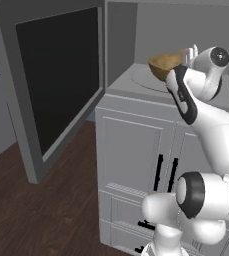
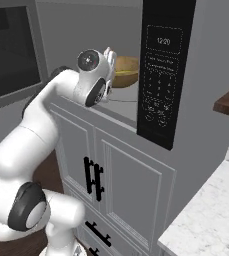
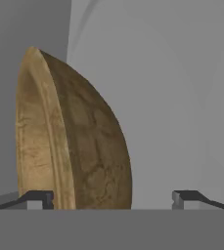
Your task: Pick the cucumber from the sink and place it in the bowl. Then pick the bowl and place it in the microwave. Then close the microwave door and press the start button.
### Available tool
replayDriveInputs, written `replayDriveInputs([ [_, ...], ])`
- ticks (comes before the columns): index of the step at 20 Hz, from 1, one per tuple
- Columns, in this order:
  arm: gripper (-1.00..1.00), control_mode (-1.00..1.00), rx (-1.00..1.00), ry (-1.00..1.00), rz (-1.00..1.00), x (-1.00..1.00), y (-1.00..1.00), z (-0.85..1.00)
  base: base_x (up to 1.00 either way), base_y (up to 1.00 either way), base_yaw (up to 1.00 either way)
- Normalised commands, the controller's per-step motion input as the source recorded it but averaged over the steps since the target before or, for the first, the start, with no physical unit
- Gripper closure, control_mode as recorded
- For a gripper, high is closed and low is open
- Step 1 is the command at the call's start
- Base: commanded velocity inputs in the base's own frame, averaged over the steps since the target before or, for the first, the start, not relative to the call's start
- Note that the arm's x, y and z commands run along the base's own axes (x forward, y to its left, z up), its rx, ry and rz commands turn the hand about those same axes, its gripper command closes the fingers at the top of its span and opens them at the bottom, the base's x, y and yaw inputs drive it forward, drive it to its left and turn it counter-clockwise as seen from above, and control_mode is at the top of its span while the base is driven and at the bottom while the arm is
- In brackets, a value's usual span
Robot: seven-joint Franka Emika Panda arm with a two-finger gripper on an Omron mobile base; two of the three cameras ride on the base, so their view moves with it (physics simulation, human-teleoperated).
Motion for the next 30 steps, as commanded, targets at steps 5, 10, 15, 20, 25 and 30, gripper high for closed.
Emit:
replayDriveInputs([
  [5, -1.0, -1.0, 0.0, -0.34, 0.04, -0.02, 0.17, 0.07, 0.0, 0.0, 0.0],
  [10, -1.0, -1.0, 0.01, -0.1, 0.0, -0.48, 0.07, 0.35, 0.0, 0.0, 0.0],
  [15, -1.0, -1.0, 0.0, -0.01, 0.0, -1.0, 0.14, 0.31, 0.0, 0.0, 0.0],
  [20, -1.0, -1.0, -0.15, 0.0, 0.02, -1.0, 0.33, 0.25, 0.0, 0.0, 0.0],
  [25, -1.0, -1.0, -0.08, 0.0, 0.0, -1.0, 0.34, 0.33, 0.0, 0.0, 0.0],
  [30, -1.0, -1.0, -0.02, 0.03, 0.0, -1.0, 0.31, 0.36, 0.0, 0.0, 0.0],
])
